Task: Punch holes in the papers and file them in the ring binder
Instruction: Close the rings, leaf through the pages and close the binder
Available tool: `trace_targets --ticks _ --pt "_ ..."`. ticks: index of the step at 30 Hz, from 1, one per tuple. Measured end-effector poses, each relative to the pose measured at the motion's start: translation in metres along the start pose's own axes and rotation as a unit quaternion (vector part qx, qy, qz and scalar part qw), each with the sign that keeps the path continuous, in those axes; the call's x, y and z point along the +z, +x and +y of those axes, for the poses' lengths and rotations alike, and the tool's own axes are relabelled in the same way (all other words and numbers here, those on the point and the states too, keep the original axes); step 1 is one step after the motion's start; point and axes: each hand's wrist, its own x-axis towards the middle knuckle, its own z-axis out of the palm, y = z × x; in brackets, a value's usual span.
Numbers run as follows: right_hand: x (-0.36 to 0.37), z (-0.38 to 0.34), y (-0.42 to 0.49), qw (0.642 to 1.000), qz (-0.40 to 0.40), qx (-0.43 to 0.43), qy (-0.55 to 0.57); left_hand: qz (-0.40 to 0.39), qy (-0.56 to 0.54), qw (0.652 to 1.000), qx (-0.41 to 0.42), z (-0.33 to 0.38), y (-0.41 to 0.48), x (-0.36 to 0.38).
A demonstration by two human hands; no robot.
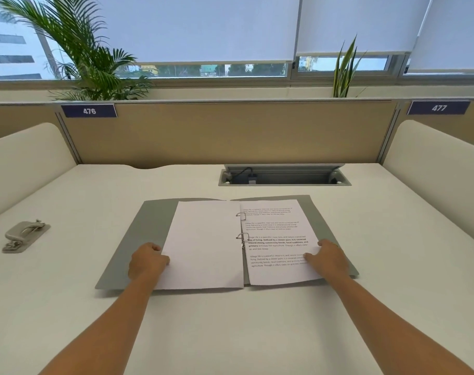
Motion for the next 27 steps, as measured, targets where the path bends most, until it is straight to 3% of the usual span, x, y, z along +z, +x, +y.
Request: trace_targets --ticks 4,8,12,17,22,27 --pt "-0.002 0.002 0.003 0.998 0.002 0.014 0.053 0.050 0.105 0.991 0.066 0.011 -0.007 0.005" --pt "-0.002 0.003 0.002 0.998 0.002 0.018 0.061 0.053 0.107 0.973 0.198 0.026 -0.018 0.020" --pt "-0.002 0.004 0.002 0.998 0.003 0.018 0.064 -0.055 0.195 0.930 0.306 0.044 -0.028 0.040" --pt "-0.004 0.004 0.000 0.997 0.011 0.013 0.080 -0.189 0.307 0.892 0.272 0.052 -0.037 0.055" --pt "-0.008 0.004 0.000 0.993 0.028 0.011 0.118 -0.181 0.277 0.906 0.263 0.056 -0.041 0.058" --pt "-0.013 0.001 -0.003 0.984 0.047 -0.003 0.173 -0.116 0.133 0.929 0.326 0.070 -0.055 0.066"
